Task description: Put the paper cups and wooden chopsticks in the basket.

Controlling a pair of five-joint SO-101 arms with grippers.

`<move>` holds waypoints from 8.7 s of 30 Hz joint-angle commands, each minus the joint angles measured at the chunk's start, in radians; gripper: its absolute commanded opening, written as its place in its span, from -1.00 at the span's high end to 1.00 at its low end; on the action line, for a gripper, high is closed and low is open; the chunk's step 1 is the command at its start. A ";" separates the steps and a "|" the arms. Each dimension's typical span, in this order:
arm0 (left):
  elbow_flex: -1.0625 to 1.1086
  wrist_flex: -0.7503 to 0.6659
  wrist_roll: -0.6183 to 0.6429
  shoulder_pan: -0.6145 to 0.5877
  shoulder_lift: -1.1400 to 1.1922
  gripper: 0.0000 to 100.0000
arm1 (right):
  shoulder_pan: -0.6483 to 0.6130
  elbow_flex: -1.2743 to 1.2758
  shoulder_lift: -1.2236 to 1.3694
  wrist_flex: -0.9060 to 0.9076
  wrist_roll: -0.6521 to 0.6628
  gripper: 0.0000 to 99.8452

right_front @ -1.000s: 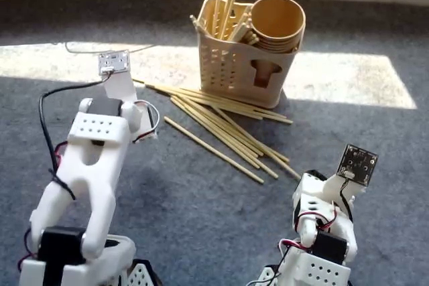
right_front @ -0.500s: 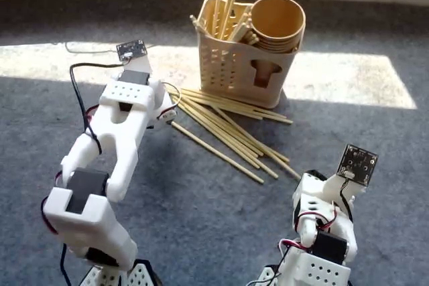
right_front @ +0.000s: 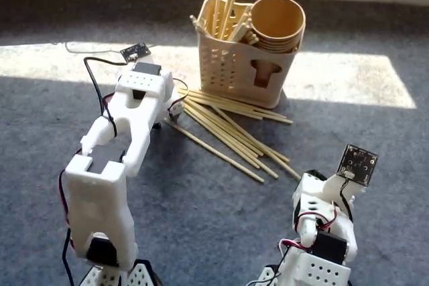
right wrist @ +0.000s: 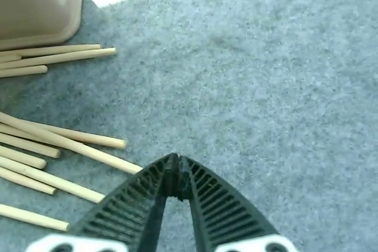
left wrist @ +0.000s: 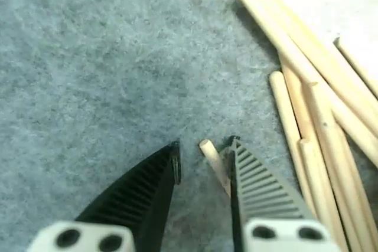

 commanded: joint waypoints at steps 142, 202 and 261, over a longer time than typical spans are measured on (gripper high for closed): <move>0.117 -0.853 -0.493 0.114 -0.766 0.70 | 0.015 0.096 -0.005 0.005 -0.006 0.99; 0.826 -0.437 -0.244 0.124 -1.498 0.99 | 0.015 0.096 -0.005 0.007 -0.006 0.99; 0.171 -0.341 0.181 -0.133 -0.291 0.67 | 0.015 0.096 -0.005 0.007 -0.006 0.99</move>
